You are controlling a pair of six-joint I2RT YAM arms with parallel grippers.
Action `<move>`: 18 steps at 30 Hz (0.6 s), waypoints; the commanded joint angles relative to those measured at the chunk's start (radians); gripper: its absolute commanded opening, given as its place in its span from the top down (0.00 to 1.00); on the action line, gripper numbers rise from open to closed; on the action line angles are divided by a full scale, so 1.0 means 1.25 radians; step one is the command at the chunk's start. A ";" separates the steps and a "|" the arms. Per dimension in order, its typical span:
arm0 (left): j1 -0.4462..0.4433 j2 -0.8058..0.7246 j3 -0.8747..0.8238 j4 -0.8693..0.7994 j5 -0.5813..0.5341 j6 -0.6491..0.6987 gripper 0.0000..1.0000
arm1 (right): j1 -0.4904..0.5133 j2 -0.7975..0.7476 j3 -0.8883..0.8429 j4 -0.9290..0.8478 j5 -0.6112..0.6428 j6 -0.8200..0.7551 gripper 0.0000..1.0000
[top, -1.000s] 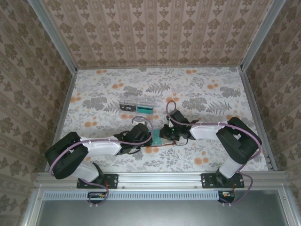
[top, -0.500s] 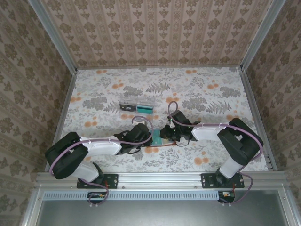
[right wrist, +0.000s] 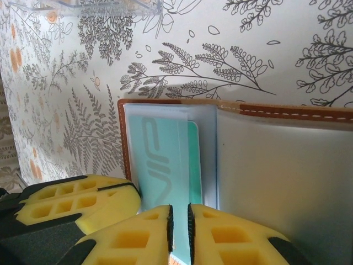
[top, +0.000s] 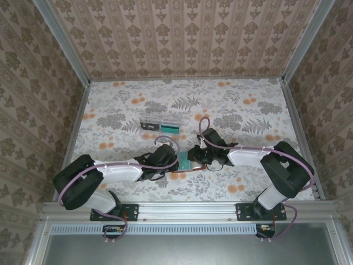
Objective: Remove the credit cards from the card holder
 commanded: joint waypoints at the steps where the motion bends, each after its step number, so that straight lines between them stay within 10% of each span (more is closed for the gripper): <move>1: 0.005 0.018 0.013 -0.044 -0.010 -0.004 1.00 | -0.004 0.022 0.006 0.003 -0.013 -0.017 0.81; 18: 0.006 0.025 0.020 -0.043 -0.005 -0.003 1.00 | -0.003 0.080 0.003 0.063 -0.068 -0.006 0.80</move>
